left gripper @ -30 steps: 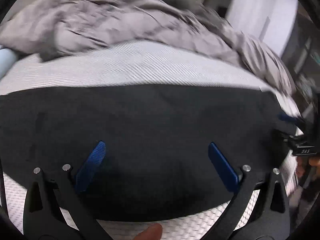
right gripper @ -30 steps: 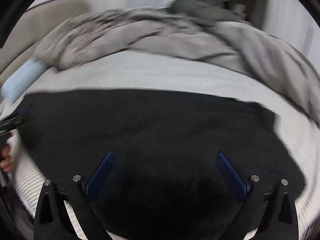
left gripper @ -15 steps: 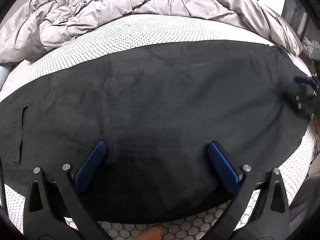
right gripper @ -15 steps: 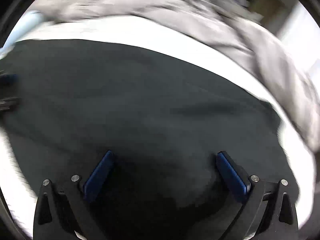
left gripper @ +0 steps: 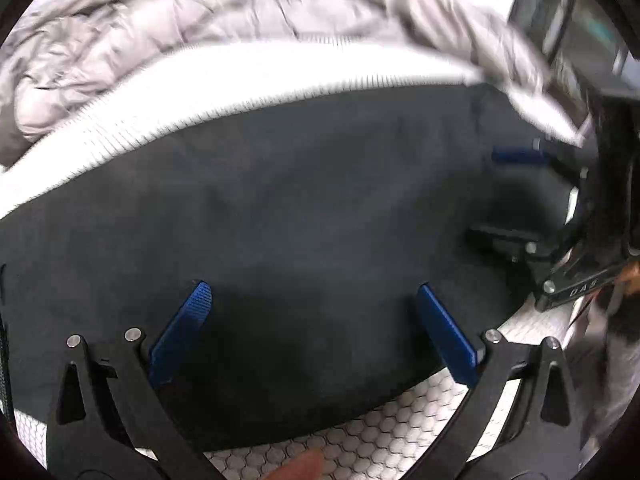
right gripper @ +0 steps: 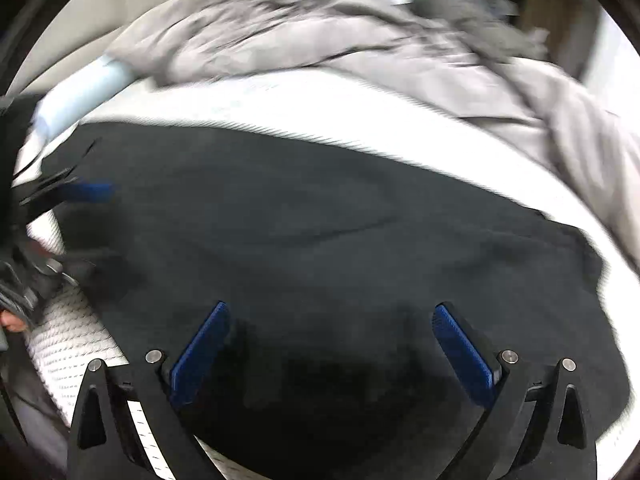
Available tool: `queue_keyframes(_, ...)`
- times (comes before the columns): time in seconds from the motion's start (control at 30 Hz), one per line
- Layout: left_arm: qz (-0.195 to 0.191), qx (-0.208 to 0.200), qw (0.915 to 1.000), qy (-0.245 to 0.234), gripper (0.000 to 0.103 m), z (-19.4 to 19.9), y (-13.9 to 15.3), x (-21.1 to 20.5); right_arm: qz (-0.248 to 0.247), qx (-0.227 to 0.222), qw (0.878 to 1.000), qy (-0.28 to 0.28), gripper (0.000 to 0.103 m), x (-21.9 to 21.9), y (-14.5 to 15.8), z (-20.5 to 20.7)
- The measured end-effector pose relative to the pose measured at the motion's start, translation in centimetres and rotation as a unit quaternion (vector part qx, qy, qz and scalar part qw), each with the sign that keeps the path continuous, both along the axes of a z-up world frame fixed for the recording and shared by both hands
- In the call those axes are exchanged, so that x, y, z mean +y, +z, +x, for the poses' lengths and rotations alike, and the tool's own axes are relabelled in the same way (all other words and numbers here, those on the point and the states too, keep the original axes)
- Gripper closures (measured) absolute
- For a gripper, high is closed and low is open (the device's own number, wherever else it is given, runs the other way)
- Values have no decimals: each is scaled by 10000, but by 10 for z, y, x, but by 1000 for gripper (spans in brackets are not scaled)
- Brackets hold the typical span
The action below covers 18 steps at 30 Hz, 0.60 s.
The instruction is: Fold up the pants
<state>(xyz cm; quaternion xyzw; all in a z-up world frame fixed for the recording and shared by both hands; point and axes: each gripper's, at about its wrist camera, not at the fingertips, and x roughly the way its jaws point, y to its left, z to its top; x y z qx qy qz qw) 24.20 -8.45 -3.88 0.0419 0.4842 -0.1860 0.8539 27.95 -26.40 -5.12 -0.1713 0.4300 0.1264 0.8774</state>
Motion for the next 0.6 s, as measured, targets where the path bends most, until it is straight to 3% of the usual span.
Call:
queue_keyframes(0.03,164,58,9998,10,1,2,-9,3,-127,123,9998,-16,0,-7,-9,7)
queue_keyframes(0.1,110,-16,9999,-57,1,-1,-10,12,-25,202,9997,-96,0,-21,-11,10)
queue_keyframes(0.2,102,-33,9999,121,1,-5,-9,41,-205,17,9962,-850,0,-79,-1,7)
queue_keyframes(0.27,132,-82,9996,225,1,-8,-9,60,-583,-234,9816,-1802,1,-131,5,4)
queue_keyframes(0.33,188,-66,9992,359,1,-8,-11,77,-814,-392,9664,-2406,0,-165,11,0)
queue_keyframes(0.37,113,-43,9992,388,1,-8,-10,83,-1156,-501,9529,-2759,0,-179,13,-1)
queue_keyframes(0.5,-42,-181,9983,557,1,-11,1,89,-924,-548,9538,-2806,0,-187,25,-9)
queue_keyframes(0.6,-352,-425,9972,495,1,-3,19,77,-369,-679,9708,-2271,0,-164,42,-13)
